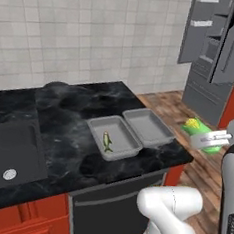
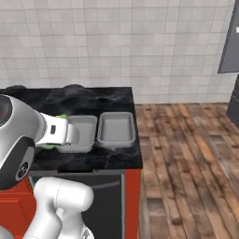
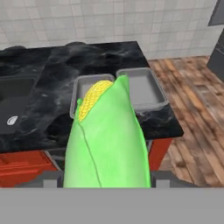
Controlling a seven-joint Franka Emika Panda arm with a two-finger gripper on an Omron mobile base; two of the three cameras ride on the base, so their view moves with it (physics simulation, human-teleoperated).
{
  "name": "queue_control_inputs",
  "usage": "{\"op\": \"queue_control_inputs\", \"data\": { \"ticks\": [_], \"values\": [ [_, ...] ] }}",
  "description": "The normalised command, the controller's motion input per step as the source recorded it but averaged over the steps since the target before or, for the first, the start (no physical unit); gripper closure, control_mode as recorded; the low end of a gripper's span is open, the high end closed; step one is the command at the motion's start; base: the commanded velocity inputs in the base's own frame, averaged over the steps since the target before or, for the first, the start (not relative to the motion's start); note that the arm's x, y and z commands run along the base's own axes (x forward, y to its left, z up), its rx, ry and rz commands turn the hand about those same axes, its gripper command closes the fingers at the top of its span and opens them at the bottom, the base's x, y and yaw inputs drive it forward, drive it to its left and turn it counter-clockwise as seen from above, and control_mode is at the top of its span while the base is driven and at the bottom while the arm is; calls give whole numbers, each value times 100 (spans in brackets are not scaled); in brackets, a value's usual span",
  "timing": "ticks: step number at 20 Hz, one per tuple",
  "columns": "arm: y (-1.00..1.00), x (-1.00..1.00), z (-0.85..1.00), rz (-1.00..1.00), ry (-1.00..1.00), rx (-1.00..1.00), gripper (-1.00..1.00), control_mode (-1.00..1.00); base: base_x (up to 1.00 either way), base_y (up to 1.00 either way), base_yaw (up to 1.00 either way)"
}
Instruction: Place one corn and one fish in each tupperware on the nearby counter, to pack two identical lunches.
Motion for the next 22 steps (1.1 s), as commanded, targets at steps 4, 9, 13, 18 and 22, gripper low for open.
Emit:
{"op": "queue_control_inputs", "data": {
  "ticks": [4, 9, 13, 18, 22],
  "values": [
    [0, 0, 0, 0, 0, 0, 100, 100, 79, -2, 9],
    [0, 0, 0, 0, 0, 0, 100, 100, 57, 21, 17],
    [0, 0, 0, 0, 0, 0, 100, 100, 46, 15, 22],
    [0, 0, 0, 0, 0, 0, 100, 100, 26, 4, 30],
    [0, 0, 0, 0, 0, 0, 100, 100, 23, 3, 30]
  ]
}}
